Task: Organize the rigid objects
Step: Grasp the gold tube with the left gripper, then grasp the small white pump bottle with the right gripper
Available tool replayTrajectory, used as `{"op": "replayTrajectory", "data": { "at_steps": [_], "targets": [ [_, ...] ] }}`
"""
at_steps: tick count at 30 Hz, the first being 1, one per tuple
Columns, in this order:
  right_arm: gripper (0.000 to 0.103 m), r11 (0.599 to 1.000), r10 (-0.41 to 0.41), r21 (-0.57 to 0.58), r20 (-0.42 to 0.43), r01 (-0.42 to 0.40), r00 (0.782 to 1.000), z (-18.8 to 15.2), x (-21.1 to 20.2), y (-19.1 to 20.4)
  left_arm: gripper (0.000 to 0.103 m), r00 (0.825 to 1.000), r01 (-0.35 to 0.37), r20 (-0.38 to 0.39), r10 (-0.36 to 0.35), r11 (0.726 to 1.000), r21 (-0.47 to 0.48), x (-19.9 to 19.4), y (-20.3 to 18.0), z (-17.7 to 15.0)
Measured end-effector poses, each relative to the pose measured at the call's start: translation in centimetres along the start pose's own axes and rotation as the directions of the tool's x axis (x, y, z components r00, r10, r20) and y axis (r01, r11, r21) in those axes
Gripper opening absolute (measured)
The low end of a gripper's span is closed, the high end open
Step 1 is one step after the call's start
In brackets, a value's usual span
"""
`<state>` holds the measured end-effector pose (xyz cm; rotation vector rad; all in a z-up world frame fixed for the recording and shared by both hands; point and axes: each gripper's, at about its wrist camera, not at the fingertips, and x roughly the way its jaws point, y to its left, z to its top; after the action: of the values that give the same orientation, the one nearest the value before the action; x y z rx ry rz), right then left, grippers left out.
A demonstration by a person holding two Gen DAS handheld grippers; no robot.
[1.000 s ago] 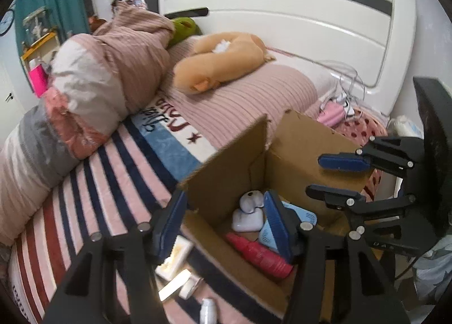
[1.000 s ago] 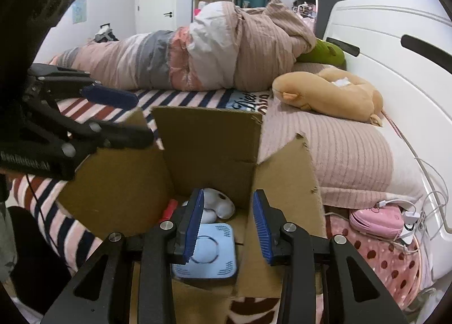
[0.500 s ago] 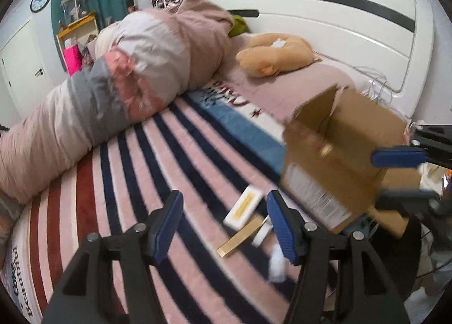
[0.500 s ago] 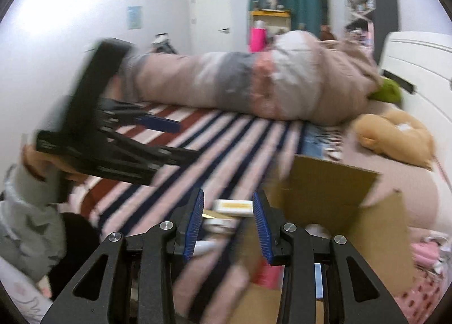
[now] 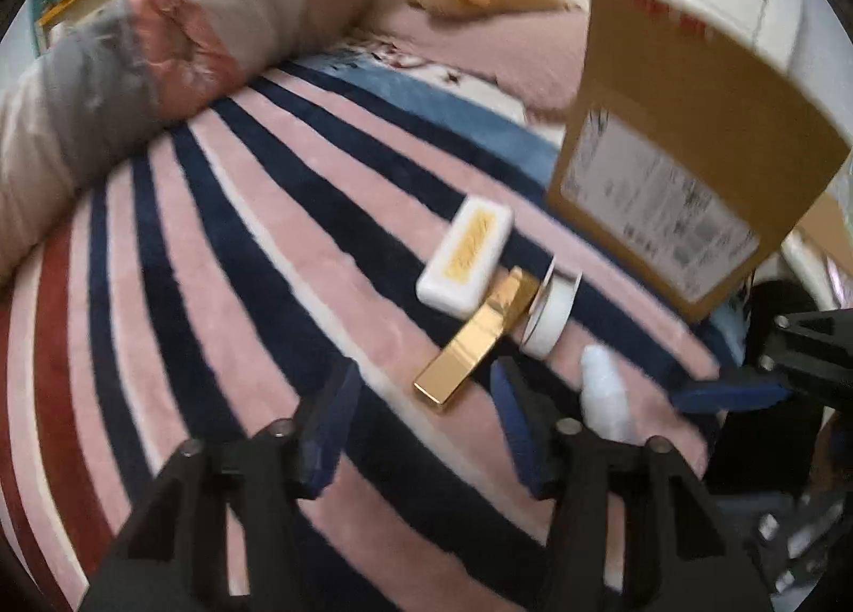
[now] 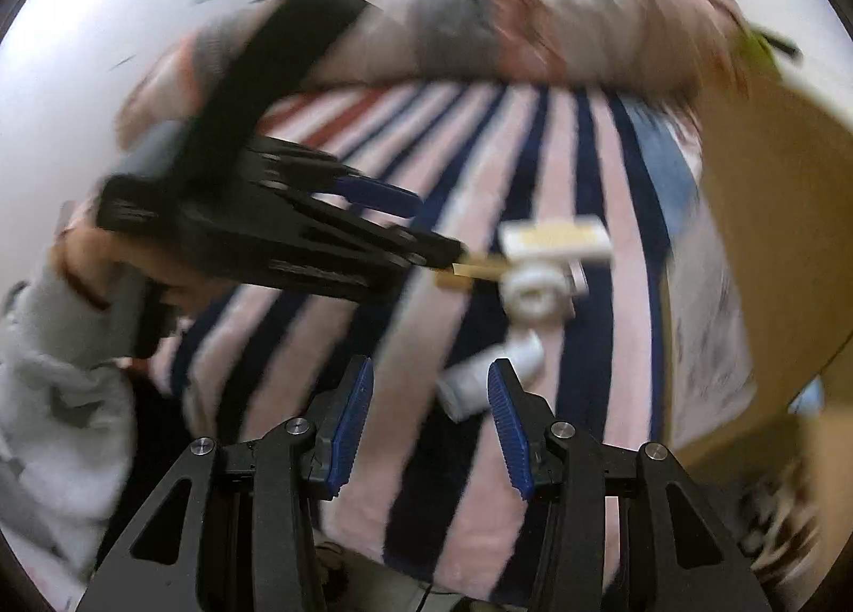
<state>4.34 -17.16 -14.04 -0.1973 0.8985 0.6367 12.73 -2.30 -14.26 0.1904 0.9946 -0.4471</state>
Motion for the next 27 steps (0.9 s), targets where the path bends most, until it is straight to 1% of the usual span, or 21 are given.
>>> {"op": "replayTrajectory", "data": {
  "at_steps": [1,3,4,6,7,8,10,11,13,15,17,18,19,21,23,24,26,27],
  "targets": [
    [0.041,0.999,-0.002,0.052,-0.009,0.002,1.000,-0.5,0.8,-0.8,0.047,1.000,0.002,-0.005,-0.002,1.000,0.002,0.4,-0.1,0.0],
    [0.042,0.990,0.009,0.137,-0.010,-0.008,1.000,-1.1,1.9,-2.0,0.042,1.000,0.028,-0.007,-0.028,0.999,-0.022,1.4,0.0,0.0],
    [0.044,0.988,0.009,0.157,-0.010,-0.007,1.000,-1.2,2.3,-2.4,0.041,0.999,0.041,-0.005,-0.041,0.999,-0.027,1.7,0.0,0.1],
    [0.048,0.982,0.021,0.188,-0.006,-0.019,1.000,-1.3,2.9,-2.9,0.041,0.997,0.074,-0.006,-0.074,0.997,-0.013,2.4,-0.4,0.1],
    [0.049,0.979,0.033,0.202,0.002,-0.032,0.999,-1.3,3.1,-3.1,0.036,0.997,0.080,-0.008,-0.080,0.997,-0.006,2.7,-0.6,0.1],
    [0.049,0.977,0.036,0.209,0.016,-0.038,0.999,-1.2,3.1,-3.2,0.030,0.998,0.067,-0.016,-0.066,0.998,0.005,3.0,-0.9,0.1],
    [0.049,0.977,0.025,0.213,0.029,-0.031,0.999,-1.0,3.2,-3.4,0.028,0.998,0.055,-0.016,-0.054,0.998,0.010,3.0,-1.1,0.2],
    [0.049,0.976,0.020,0.216,0.033,-0.026,0.999,-0.9,3.3,-3.5,0.025,0.998,0.061,-0.014,-0.061,0.998,0.010,2.8,-1.3,0.2],
    [0.048,0.974,0.017,0.224,0.035,-0.025,0.999,-0.6,3.6,-3.8,0.022,0.997,0.072,-0.023,-0.071,0.997,0.019,2.5,-1.6,-0.1],
    [0.046,0.976,0.012,0.217,0.033,-0.019,0.999,-0.4,3.8,-3.5,0.021,0.998,0.048,-0.042,-0.047,0.998,0.033,1.9,-1.9,-0.7],
    [0.046,0.980,0.003,0.199,0.030,-0.009,1.000,-0.1,3.7,-3.4,0.019,0.997,0.034,-0.070,-0.032,0.999,0.023,1.1,-1.9,-1.7],
    [0.044,0.982,0.001,0.190,0.029,-0.006,1.000,-0.5,3.3,-3.0,0.018,0.996,0.025,-0.087,-0.023,1.000,0.013,0.5,-1.9,-2.3],
    [0.038,0.984,0.000,0.180,0.027,-0.005,1.000,-0.5,3.1,-2.9,0.017,0.995,0.020,-0.096,-0.020,1.000,0.002,0.1,-1.9,-3.0],
    [0.038,0.985,0.004,0.173,0.023,-0.008,1.000,-0.4,2.9,-2.9,0.016,0.992,0.001,-0.127,-0.006,0.999,-0.038,-0.7,-1.6,-4.0],
    [0.038,0.985,-0.004,0.173,0.023,0.000,1.000,-0.6,2.7,-3.1,0.016,0.988,-0.022,-0.151,0.014,0.998,-0.054,-1.0,-1.6,-4.6],
    [0.038,0.984,-0.014,0.179,0.023,0.010,1.000,-0.7,2.6,-3.2,0.016,0.989,-0.029,-0.148,0.021,0.998,-0.055,-1.1,-1.7,-4.7],
    [0.038,0.979,-0.036,0.200,0.026,0.030,0.999,-0.8,2.4,-3.4,0.020,0.990,-0.039,-0.140,0.030,0.997,-0.060,-0.8,-2.1,-4.5],
    [0.038,0.978,-0.047,0.205,0.030,0.040,0.998,-0.9,2.3,-3.4,0.020,0.991,-0.050,-0.129,0.040,0.996,-0.075,-0.3,-2.1,-4.1]
  ]
}}
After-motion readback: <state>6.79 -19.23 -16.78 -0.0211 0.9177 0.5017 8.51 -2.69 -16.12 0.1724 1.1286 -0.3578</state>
